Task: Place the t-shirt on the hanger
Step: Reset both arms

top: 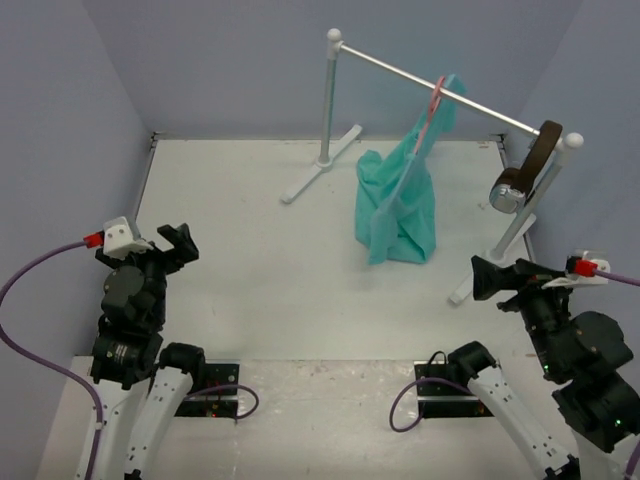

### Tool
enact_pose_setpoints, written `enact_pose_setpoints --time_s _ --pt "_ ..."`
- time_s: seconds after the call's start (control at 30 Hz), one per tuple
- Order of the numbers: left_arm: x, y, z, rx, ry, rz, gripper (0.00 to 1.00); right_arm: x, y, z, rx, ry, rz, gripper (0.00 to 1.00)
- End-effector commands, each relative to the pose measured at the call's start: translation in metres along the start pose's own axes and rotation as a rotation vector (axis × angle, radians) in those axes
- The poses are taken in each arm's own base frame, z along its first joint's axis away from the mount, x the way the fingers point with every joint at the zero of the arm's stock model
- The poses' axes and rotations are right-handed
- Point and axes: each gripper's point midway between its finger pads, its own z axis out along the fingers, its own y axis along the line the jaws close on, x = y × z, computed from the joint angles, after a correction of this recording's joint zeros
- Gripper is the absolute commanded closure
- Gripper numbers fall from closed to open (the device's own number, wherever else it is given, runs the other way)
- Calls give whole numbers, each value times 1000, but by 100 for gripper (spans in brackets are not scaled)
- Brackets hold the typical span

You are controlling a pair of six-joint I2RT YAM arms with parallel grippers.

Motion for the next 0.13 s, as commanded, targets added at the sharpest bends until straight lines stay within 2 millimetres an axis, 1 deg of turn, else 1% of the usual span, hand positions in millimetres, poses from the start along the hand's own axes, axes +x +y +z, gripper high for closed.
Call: enact_pose_setpoints --time_s 0.0,0.1 --pt "23 0 2 39 15 40 0 36 -3 6 -1 91 -9 1" --pt "25 -6 2 68 27 51 0 39 -5 7 12 92 3 1"
